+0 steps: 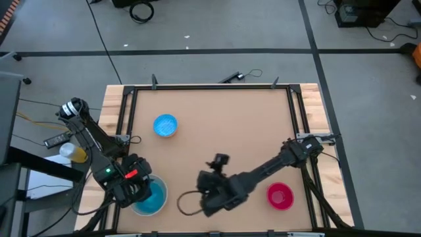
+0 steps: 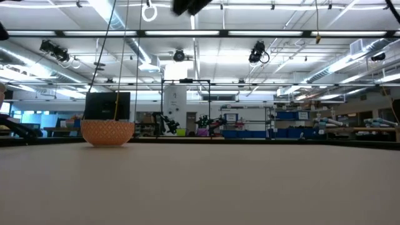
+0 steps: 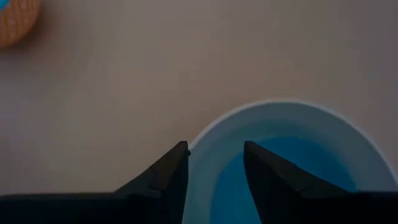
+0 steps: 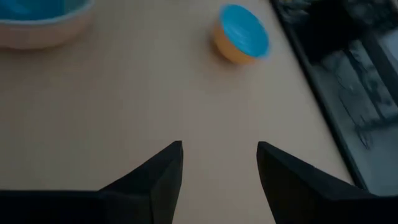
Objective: Nest bowls inside each other
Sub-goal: Stack the light blue bowl on top of the blue bowl
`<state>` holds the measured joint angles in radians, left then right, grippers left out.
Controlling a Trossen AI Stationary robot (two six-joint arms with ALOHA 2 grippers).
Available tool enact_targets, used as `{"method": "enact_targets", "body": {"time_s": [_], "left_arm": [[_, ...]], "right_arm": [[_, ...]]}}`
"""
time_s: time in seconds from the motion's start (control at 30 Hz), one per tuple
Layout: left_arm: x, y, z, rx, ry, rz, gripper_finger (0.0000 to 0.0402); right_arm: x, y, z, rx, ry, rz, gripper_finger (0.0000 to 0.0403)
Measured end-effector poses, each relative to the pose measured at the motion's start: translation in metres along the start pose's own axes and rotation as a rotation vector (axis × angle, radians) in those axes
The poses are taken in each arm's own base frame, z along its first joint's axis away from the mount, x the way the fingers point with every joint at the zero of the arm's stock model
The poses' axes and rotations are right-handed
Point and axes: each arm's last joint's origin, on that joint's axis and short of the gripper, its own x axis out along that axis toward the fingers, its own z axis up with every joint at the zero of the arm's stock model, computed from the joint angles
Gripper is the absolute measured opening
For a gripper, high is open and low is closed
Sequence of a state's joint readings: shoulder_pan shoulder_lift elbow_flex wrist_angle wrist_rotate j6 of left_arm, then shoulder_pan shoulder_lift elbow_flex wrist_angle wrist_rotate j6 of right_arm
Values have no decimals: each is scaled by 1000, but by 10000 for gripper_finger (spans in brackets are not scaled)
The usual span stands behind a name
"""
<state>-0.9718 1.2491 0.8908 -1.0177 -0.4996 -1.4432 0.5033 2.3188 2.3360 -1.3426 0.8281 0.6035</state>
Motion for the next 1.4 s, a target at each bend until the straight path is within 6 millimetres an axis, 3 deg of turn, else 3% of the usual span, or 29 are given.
{"method": "enact_targets", "body": {"time_s": [0.17,0.37,0.6,0.73,0.9,0.97,1.1,1.4], "left_arm": [[0,0,2,42,-54,3,158],[0,-4,4,75,-126,-23,158],[1,-10,10,123,-175,-57,158],[3,-11,14,144,-185,-59,158],[4,-9,17,174,-200,-35,158],[7,-6,22,168,-209,-2,158],[14,0,34,139,-210,55,158],[23,15,51,153,-160,167,158]], "right_arm": [[-39,-18,-15,96,29,-50,211],[-59,-29,-38,230,76,-30,202],[-55,-40,-87,412,304,23,177],[-59,-57,-116,515,434,18,168],[-53,-74,-127,642,332,146,164],[-41,-78,-120,694,248,252,164],[7,-83,-102,785,90,417,164],[146,-123,-54,878,-81,465,164]]}}
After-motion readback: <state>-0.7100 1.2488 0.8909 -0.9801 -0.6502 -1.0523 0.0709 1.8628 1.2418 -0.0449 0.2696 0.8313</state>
